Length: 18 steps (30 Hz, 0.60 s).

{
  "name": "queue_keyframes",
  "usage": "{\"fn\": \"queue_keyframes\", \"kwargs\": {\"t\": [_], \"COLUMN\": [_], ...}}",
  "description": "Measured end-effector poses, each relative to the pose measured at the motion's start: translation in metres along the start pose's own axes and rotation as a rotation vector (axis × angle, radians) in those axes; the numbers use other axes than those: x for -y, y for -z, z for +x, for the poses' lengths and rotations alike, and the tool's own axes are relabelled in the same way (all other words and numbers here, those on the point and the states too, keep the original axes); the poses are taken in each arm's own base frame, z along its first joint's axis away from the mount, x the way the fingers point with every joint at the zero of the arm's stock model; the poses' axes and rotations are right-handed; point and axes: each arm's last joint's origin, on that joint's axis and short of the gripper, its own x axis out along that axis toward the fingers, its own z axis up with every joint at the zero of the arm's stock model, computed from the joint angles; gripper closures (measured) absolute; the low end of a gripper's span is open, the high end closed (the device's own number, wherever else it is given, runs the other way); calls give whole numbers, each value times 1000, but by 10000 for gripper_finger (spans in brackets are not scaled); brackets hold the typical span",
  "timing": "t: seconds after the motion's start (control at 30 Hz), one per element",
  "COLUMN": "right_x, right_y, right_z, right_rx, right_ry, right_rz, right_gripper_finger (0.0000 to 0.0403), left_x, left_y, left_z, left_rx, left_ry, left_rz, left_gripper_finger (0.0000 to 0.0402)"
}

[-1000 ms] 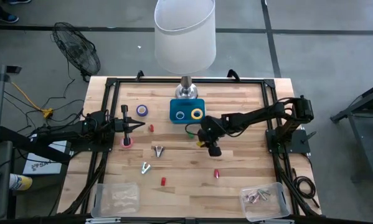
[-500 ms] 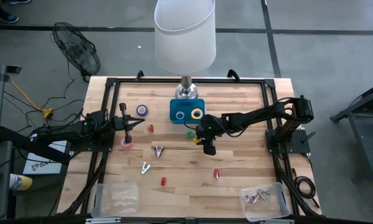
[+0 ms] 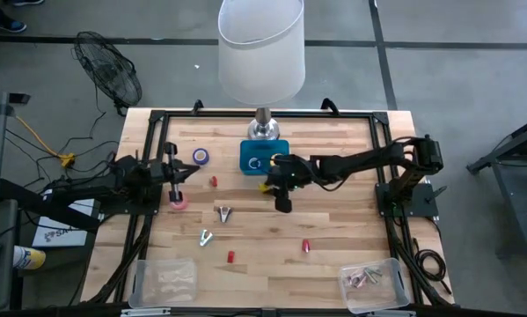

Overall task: Pick and place Stapler, Stapler remover, tape
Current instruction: Put the yellow stapler into the left transparent bin

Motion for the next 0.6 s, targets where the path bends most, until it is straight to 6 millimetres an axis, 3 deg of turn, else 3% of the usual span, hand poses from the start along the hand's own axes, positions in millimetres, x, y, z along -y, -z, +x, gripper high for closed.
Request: {"fn": "queue_keyframes", "kwargs": {"t": [0.3,0.6], "right_x": [0,-1], "right_y": [-38,-61], "right_z": [-8,-14], "right_rx": [111,178], "right_ry": [53,60], "right_rz": [-47,-100], "right_gripper_finger": [291,291], "left_x": [-3,-7], "left_y": [-7,-27], "left_z": [6,35], "left_rx": [-24,-49], "left_ry": [-24,-5], "left_rz": [-1,10], "left_gripper_finger": [400,400]}}
